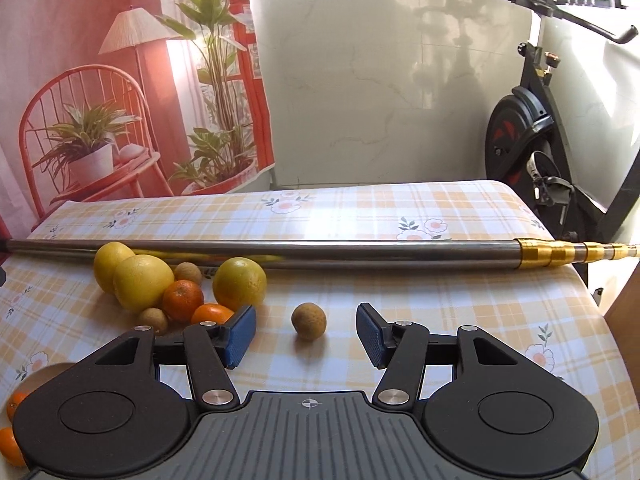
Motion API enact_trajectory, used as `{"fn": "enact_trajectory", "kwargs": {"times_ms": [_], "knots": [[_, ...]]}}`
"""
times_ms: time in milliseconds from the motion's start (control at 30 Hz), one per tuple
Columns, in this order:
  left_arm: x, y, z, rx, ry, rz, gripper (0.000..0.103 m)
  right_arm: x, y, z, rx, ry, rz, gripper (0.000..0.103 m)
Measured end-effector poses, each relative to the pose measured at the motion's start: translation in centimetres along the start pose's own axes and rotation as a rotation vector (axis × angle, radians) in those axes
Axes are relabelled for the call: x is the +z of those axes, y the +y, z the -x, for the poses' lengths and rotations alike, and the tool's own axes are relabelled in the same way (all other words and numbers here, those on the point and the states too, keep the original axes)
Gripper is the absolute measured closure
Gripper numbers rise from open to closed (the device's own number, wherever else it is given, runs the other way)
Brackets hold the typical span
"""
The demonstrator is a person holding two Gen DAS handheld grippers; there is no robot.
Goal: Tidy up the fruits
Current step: 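Move the right tool toward a brown kiwi while the left tool returns to the fruits, then close the right tool around the brown kiwi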
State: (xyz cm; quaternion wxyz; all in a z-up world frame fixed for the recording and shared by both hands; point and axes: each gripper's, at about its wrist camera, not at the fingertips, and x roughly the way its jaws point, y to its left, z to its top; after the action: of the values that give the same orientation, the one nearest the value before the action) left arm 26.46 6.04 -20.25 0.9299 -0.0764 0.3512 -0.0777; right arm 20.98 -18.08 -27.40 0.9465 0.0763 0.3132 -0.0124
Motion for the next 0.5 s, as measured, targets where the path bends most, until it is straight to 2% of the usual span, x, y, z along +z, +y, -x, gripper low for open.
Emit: {"fn": "enact_trajectory", "kwargs": {"times_ms": [100, 167, 233, 500], "knots": [[0.1, -0.3, -0.3, 0.002, 0.0, 0.001, 0.062, -0.3, -0.8, -1.3, -0.011, -0.008, -0.007, 0.054], [0.1, -0.6, -0.5, 0.004, 0.002, -0.001, 0.062, -0.6, -1.2, -2.2, -0.011, -0.008, -0.008, 0.061], [0.1, -0.9, -0.7, 0.007, 0.007, -0.004, 0.062, -0.9, -1.4, -2.9, -0.002, -0.008, -0.003, 0.063], [0.4, -1.4, -1.7, 0.022, 0.028, -0.005, 0.062, -2.0, -0.6, -4.3, 0.046, -0.022, 0.064, 0.066]]}}
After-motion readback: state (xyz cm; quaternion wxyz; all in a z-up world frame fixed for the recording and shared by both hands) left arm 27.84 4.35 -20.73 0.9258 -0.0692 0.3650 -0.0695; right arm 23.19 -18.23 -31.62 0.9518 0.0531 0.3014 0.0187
